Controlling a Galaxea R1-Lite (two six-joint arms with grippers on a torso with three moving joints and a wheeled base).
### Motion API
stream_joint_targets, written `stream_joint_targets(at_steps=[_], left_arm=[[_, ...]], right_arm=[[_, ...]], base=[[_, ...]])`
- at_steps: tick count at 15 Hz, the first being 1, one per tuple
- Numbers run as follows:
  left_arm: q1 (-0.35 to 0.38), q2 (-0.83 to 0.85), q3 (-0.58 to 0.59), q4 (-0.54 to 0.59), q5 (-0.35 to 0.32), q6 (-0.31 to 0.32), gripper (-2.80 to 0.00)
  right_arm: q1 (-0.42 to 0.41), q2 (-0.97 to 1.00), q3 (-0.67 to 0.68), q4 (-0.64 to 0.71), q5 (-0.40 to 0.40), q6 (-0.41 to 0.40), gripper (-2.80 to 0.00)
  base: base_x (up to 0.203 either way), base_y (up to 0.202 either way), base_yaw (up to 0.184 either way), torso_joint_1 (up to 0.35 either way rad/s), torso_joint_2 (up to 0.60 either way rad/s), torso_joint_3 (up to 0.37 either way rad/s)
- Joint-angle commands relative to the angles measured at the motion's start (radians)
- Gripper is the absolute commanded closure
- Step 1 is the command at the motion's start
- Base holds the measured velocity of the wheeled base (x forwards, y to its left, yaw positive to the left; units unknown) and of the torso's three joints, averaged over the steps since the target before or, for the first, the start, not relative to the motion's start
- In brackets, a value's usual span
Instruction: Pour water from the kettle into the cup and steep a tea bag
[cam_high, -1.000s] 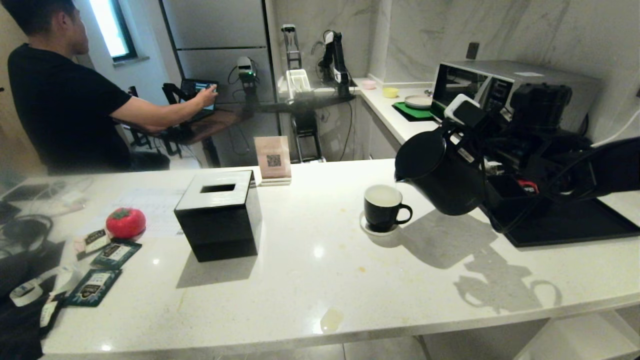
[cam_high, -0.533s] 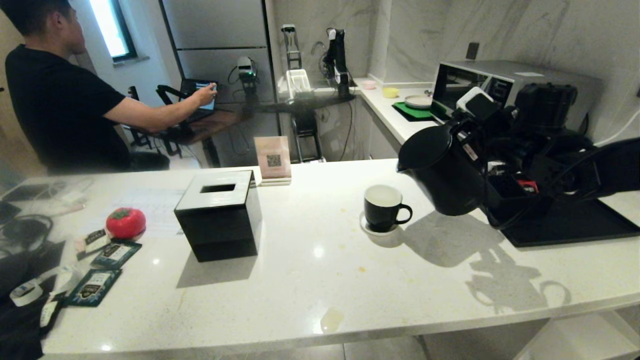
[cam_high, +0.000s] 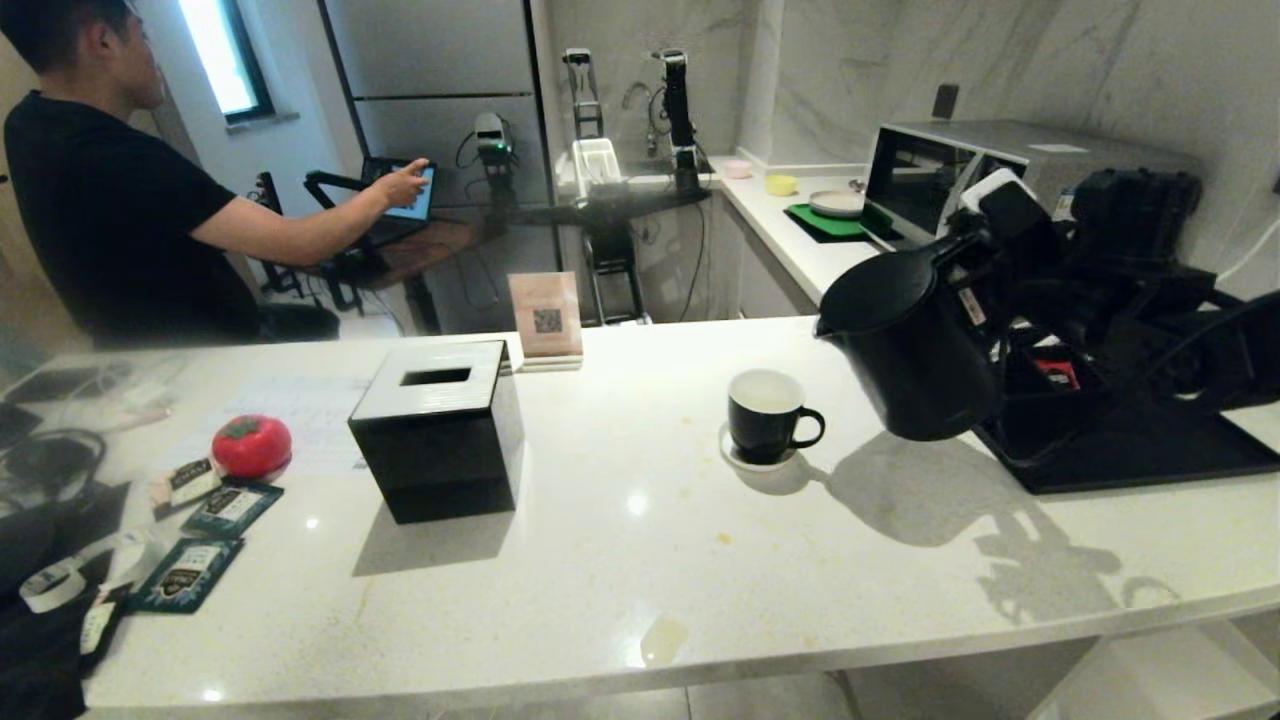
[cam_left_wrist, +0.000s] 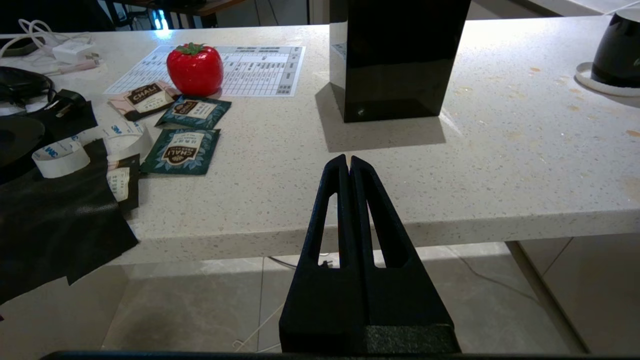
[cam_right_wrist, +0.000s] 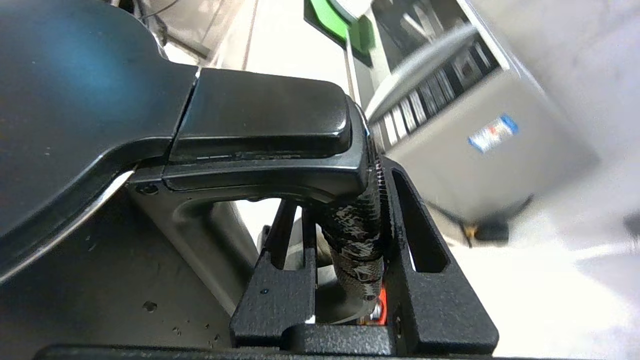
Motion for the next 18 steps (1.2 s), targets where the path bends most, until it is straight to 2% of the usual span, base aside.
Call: stream_joint_targets(at_steps=[1, 5, 8, 11, 14, 18], left_arm=[[0.0, 0.0, 0.0, 0.0, 0.0, 0.0, 0.0], [0.0, 0.0, 0.0, 0.0, 0.0, 0.0, 0.0], [0.0, 0.0, 0.0, 0.0, 0.0, 0.0, 0.0], [0.0, 0.0, 0.0, 0.0, 0.0, 0.0, 0.0], [0.0, 0.0, 0.0, 0.0, 0.0, 0.0, 0.0], [0.0, 0.0, 0.0, 0.0, 0.0, 0.0, 0.0]], right_arm=[[-0.025, -0.048, 0.038, -0.003, -0.001, 0.03, 0.0], [-0.039, -0.114, 0.123, -0.006, -0.004, 0.108, 0.0], [-0.04, -0.155, 0.17, -0.006, -0.069, 0.196, 0.0], [-0.053, -0.201, 0.206, -0.003, -0.099, 0.264, 0.0], [-0.104, -0.248, 0.247, -0.002, -0.101, 0.311, 0.0], [-0.203, -0.313, 0.3, -0.001, -0.099, 0.33, 0.0]], base=[[0.0, 0.0, 0.0, 0.0, 0.0, 0.0], [0.0, 0.0, 0.0, 0.0, 0.0, 0.0], [0.0, 0.0, 0.0, 0.0, 0.0, 0.0], [0.0, 0.0, 0.0, 0.0, 0.0, 0.0], [0.0, 0.0, 0.0, 0.0, 0.0, 0.0], [0.0, 0.0, 0.0, 0.0, 0.0, 0.0]])
